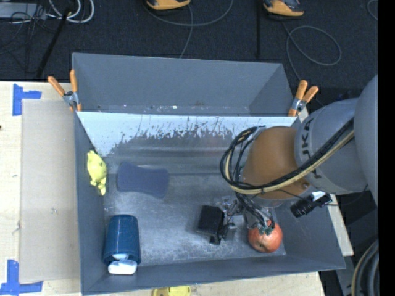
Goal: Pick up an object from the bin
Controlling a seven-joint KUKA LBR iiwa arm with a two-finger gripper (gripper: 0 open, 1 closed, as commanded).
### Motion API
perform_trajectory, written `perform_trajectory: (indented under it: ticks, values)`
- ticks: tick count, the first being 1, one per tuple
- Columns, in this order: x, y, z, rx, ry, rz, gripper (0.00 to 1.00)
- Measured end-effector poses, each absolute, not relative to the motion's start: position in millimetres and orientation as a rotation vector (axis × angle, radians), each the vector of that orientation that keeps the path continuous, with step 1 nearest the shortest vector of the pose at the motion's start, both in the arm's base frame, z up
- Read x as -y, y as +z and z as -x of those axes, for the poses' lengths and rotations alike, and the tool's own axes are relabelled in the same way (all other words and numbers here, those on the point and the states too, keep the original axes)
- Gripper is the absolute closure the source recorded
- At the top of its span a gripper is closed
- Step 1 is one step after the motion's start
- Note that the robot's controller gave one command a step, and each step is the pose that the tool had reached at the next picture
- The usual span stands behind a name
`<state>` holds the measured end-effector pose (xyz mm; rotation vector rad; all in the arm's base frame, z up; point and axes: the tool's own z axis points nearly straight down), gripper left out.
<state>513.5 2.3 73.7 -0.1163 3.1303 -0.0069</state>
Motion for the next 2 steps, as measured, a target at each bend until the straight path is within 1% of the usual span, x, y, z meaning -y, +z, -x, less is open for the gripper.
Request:
perform_trajectory:
  ticks: [2]
  values:
    - [-3.1, 76.4, -512.4, -3.135, -0.004, 0.118, 1.00]
